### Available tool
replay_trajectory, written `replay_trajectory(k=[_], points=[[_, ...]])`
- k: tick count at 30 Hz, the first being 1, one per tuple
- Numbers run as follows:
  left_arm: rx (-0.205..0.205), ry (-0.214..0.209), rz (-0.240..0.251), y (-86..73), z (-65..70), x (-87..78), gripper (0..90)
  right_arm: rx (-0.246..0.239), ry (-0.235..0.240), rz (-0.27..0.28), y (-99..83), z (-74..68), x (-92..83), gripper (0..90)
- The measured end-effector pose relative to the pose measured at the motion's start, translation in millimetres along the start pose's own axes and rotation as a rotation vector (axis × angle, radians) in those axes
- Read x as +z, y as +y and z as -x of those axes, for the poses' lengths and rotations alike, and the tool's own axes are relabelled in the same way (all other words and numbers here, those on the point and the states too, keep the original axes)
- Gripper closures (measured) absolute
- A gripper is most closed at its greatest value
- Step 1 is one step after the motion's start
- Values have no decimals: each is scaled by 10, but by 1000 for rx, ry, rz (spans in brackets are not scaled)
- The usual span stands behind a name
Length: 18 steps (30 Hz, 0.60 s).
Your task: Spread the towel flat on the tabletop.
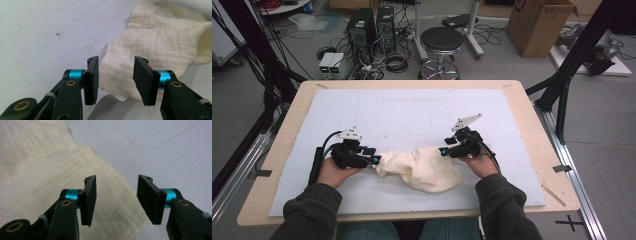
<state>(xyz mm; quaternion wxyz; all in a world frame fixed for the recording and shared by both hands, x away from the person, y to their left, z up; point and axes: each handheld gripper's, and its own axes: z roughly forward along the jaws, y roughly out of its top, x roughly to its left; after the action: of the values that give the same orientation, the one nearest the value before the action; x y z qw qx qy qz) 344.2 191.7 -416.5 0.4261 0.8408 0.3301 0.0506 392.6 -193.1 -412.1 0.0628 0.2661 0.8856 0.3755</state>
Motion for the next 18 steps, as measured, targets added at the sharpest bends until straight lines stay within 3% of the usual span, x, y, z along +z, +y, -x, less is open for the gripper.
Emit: replay_trajectory(k=[6, 12, 18], points=[[-28, 3, -63, -14, -60, 125, 541, 19, 5, -33, -30, 105, 103, 512], [-11, 13, -101, -25, -62, 187, 649, 2, 10, -100, -54, 104, 155, 617], [28, 21, -107, -8, -19, 238, 814, -17, -3, -112, -73, 68, 157, 772]])
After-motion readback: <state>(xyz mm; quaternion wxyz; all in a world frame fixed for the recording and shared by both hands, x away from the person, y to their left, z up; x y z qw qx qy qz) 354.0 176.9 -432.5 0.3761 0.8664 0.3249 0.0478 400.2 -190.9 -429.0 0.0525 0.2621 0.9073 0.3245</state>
